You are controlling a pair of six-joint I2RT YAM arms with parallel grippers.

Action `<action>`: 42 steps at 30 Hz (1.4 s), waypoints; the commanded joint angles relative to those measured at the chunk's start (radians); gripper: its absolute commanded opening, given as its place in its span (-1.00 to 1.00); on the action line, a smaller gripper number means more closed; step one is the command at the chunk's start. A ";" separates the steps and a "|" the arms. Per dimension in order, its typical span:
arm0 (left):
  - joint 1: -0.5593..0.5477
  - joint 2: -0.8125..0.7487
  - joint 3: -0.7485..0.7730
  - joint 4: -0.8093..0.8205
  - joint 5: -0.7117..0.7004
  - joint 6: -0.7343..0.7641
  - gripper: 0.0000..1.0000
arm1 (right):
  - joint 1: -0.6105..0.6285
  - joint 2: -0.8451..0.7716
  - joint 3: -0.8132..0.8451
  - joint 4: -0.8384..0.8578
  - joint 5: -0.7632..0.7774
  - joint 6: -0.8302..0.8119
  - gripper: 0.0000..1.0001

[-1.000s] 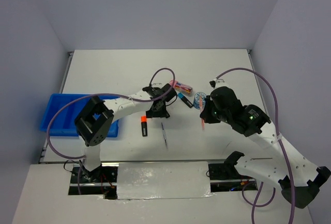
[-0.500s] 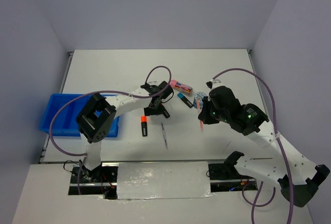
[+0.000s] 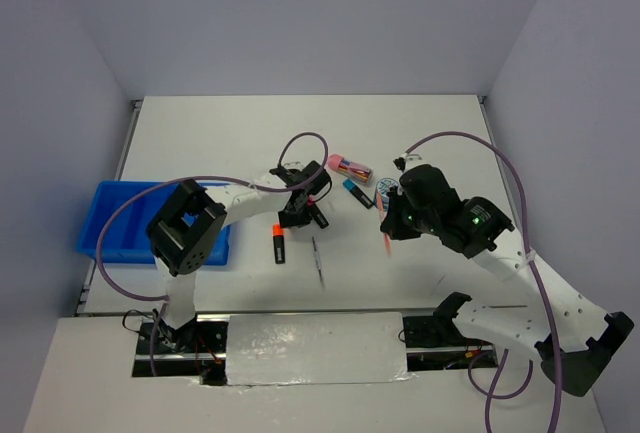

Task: Sort the stationery into containers
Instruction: Close the pen cap on the pen.

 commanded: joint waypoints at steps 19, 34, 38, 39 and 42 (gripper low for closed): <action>0.020 -0.358 0.032 0.091 0.166 0.116 -1.00 | -0.008 -0.142 -0.223 0.398 -0.342 0.022 -1.00; 0.062 -0.778 -0.117 0.671 0.555 0.080 -1.00 | 0.001 -0.223 -0.326 0.834 -0.526 0.103 -1.00; 0.065 -0.795 -0.139 0.714 0.580 0.085 -1.00 | 0.008 -0.228 -0.296 0.867 -0.555 0.099 -1.00; 0.065 -0.799 -0.146 0.729 0.583 0.088 -1.00 | 0.011 -0.228 -0.280 0.863 -0.552 0.097 -1.00; 0.065 -0.795 -0.151 0.743 0.600 0.084 -1.00 | 0.011 -0.211 -0.244 0.848 -0.568 0.088 -1.00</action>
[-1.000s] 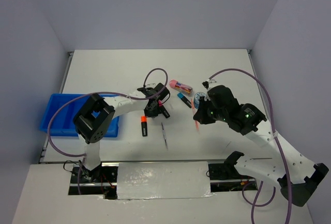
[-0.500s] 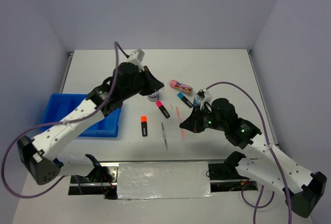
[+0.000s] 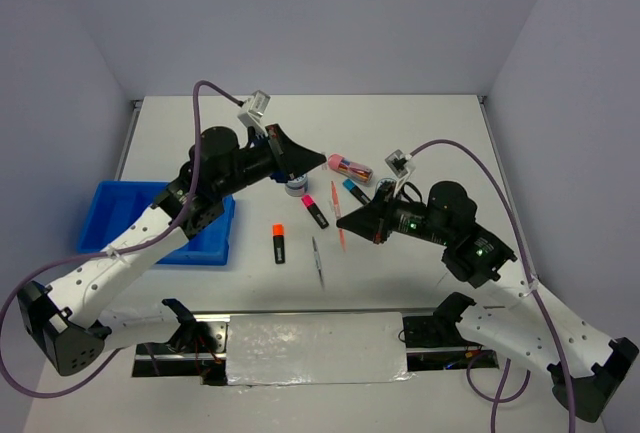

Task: Sort the stationery into containers
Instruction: Close the pen cap on the pen.

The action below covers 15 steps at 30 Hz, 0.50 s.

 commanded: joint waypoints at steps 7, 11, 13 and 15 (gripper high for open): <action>0.004 -0.005 -0.009 0.156 0.078 -0.033 -1.00 | 0.010 0.026 0.097 0.063 -0.022 -0.030 -1.00; 0.006 0.002 -0.017 0.171 0.090 -0.044 -1.00 | 0.010 0.046 0.111 0.037 -0.011 -0.041 -1.00; 0.006 0.004 -0.020 0.182 0.096 -0.050 -1.00 | 0.010 0.041 0.108 0.034 0.005 -0.041 -1.00; 0.006 0.007 -0.017 0.177 0.098 -0.046 -1.00 | 0.010 0.038 0.110 0.034 0.013 -0.042 -1.00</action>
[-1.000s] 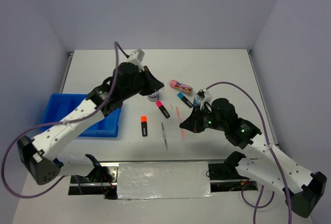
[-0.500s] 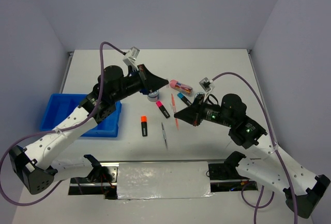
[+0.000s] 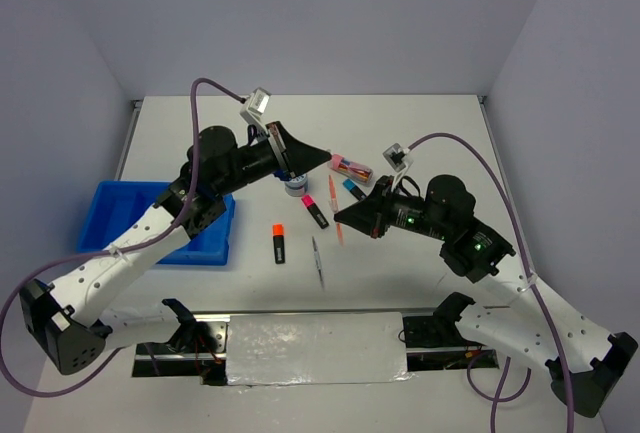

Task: Sort the stationery into containers
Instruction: Close the pen cap on the pen.

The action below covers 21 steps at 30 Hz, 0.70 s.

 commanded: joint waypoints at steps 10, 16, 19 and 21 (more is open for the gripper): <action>0.014 0.006 -0.011 0.065 0.049 -0.002 -1.00 | 0.007 0.003 0.063 0.017 0.035 -0.033 -1.00; 0.019 0.005 -0.012 0.068 0.056 -0.002 -1.00 | 0.005 0.015 0.084 -0.015 0.062 -0.047 -1.00; 0.020 0.002 -0.020 0.080 0.064 -0.005 -1.00 | 0.007 0.017 0.084 -0.016 0.067 -0.047 -1.00; 0.022 0.002 -0.021 0.075 0.063 -0.008 -1.00 | 0.005 0.023 0.087 -0.024 0.073 -0.048 -1.00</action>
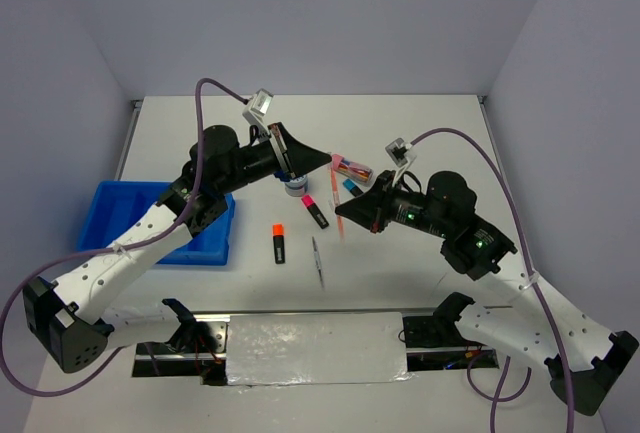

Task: Sort the stationery into containers
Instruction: Close the pen cap on the pen.

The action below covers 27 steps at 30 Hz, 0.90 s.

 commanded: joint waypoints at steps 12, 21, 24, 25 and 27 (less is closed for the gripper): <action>0.019 -0.017 0.024 0.033 -0.011 0.017 -1.00 | 0.003 0.004 0.034 -0.002 -0.037 -0.029 -1.00; 0.020 -0.029 -0.014 0.079 0.009 -0.020 -1.00 | 0.005 0.020 0.045 -0.024 -0.022 -0.035 -1.00; 0.020 -0.027 -0.011 0.067 0.009 -0.017 -1.00 | 0.007 0.025 0.042 -0.018 -0.019 -0.033 -1.00; 0.020 -0.027 -0.011 0.067 0.010 -0.016 -1.00 | 0.005 0.027 0.043 -0.018 -0.019 -0.035 -1.00; 0.020 -0.033 -0.011 0.069 0.009 -0.016 -1.00 | 0.005 0.036 0.048 -0.025 -0.016 -0.039 -1.00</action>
